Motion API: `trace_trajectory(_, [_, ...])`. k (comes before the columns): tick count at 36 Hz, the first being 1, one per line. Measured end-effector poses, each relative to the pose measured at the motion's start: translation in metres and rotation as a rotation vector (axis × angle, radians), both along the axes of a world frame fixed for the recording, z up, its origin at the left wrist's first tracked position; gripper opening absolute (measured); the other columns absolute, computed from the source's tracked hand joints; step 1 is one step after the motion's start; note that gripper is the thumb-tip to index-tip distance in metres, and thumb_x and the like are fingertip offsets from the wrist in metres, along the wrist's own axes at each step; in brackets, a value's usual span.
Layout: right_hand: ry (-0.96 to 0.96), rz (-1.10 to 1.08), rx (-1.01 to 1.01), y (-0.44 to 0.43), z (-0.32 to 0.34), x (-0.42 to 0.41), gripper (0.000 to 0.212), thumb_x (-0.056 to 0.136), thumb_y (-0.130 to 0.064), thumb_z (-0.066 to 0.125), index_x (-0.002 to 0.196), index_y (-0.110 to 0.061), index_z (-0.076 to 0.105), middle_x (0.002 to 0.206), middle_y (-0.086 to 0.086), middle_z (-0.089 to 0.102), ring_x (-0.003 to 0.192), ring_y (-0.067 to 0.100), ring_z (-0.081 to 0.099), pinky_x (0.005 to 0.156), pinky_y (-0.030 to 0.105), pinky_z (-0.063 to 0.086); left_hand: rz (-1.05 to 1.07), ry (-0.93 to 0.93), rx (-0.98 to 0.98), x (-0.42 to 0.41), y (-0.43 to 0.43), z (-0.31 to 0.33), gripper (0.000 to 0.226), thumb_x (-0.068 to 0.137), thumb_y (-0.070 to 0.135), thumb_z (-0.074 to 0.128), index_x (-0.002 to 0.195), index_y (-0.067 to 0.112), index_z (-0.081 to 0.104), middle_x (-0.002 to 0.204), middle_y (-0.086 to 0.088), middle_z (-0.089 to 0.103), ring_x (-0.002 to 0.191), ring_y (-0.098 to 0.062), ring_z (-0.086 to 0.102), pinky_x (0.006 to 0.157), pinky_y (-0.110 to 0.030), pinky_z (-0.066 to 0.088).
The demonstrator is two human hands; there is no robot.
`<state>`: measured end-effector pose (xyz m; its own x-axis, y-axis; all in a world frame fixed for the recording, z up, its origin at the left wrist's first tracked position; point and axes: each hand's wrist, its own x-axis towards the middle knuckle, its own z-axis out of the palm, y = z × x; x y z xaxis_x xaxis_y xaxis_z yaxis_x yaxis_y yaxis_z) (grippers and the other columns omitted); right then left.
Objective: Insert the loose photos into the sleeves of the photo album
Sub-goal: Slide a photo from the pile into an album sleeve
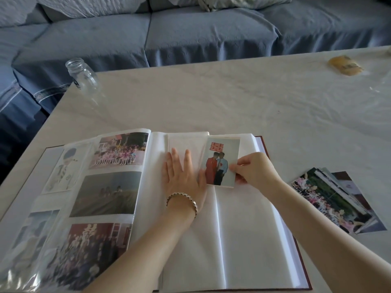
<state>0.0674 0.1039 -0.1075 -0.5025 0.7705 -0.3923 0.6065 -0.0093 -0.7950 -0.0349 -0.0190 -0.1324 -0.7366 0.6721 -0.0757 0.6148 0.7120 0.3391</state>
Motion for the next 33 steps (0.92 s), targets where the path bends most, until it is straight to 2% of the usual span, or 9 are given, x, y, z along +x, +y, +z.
trace_trajectory(4, [0.015,0.033,0.004,0.002,0.001,-0.003,0.013,0.088,-0.009,0.062,0.085,0.002,0.069,0.063,0.006,0.063,0.05,0.014,0.059,0.068,0.029,0.056,-0.006,-0.024,-0.01,-0.001,0.001,0.002,0.059,0.099,0.044,0.017,0.151,0.023,-0.002,0.157,-0.008,-0.017,0.144,-0.019,-0.019,0.112,-0.029,-0.017])
trace_trajectory(11, [0.08,0.132,-0.002,-0.009,-0.001,-0.03,0.014,0.088,-0.011,0.063,0.087,0.002,0.068,0.074,0.016,0.069,0.062,0.025,0.065,0.076,0.04,0.057,-0.013,-0.072,0.109,-0.001,-0.001,0.004,0.06,0.098,0.039,0.033,0.15,0.019,0.009,0.158,-0.007,-0.01,0.145,-0.017,-0.014,0.115,-0.027,-0.012])
trace_trajectory(15, [0.146,0.084,0.096,-0.02,-0.009,-0.034,0.008,0.086,-0.012,0.065,0.091,-0.006,0.068,0.068,0.006,0.069,0.048,0.007,0.061,0.059,0.02,0.05,0.002,-0.132,0.281,-0.008,-0.006,0.009,0.062,0.091,0.025,0.055,0.144,0.012,0.027,0.157,-0.01,0.004,0.145,-0.021,0.001,0.114,-0.026,0.003])
trace_trajectory(18, [0.249,0.01,0.095,-0.025,-0.013,-0.03,0.012,0.085,-0.008,0.064,0.096,-0.014,0.064,0.067,0.0,0.066,0.045,0.001,0.06,0.053,0.014,0.049,0.04,-0.19,0.375,-0.017,-0.014,0.011,0.064,0.086,0.014,0.064,0.14,0.006,0.032,0.155,-0.013,0.012,0.144,-0.021,0.009,0.108,-0.017,0.009])
trace_trajectory(23, [0.252,0.039,0.023,-0.023,-0.011,-0.03,0.012,0.088,-0.005,0.061,0.086,-0.014,0.069,0.06,-0.005,0.066,0.049,0.01,0.062,0.057,0.021,0.054,0.087,-0.348,0.466,-0.028,-0.026,0.01,0.064,0.086,0.009,0.064,0.142,0.012,0.032,0.145,-0.002,0.037,0.134,-0.015,0.033,0.102,-0.015,0.024])
trace_trajectory(27, [0.205,0.113,-0.006,-0.019,-0.005,-0.034,0.014,0.091,-0.008,0.057,0.089,-0.007,0.071,0.07,0.007,0.069,0.067,0.026,0.067,0.07,0.033,0.058,0.12,-0.382,0.516,-0.03,-0.027,0.01,0.061,0.085,0.006,0.063,0.139,0.013,0.036,0.14,-0.002,0.044,0.131,-0.017,0.04,0.1,-0.017,0.028])
trace_trajectory(30, [0.157,0.182,-0.012,-0.021,0.001,-0.039,0.022,0.093,-0.018,0.055,0.083,-0.01,0.073,0.076,0.007,0.071,0.069,0.022,0.068,0.071,0.03,0.058,0.12,-0.377,0.526,-0.028,-0.026,0.009,0.059,0.086,0.004,0.06,0.139,0.013,0.036,0.141,-0.002,0.044,0.131,-0.016,0.04,0.101,-0.019,0.03])
trace_trajectory(33, [0.157,0.138,-0.082,-0.022,0.005,-0.041,0.016,0.088,-0.022,0.063,0.085,-0.009,0.072,0.079,0.008,0.07,0.067,0.018,0.065,0.061,0.021,0.055,0.113,-0.378,0.546,-0.027,-0.027,0.009,0.057,0.087,0.005,0.059,0.139,0.014,0.037,0.135,0.003,0.045,0.127,-0.012,0.041,0.098,-0.017,0.031])
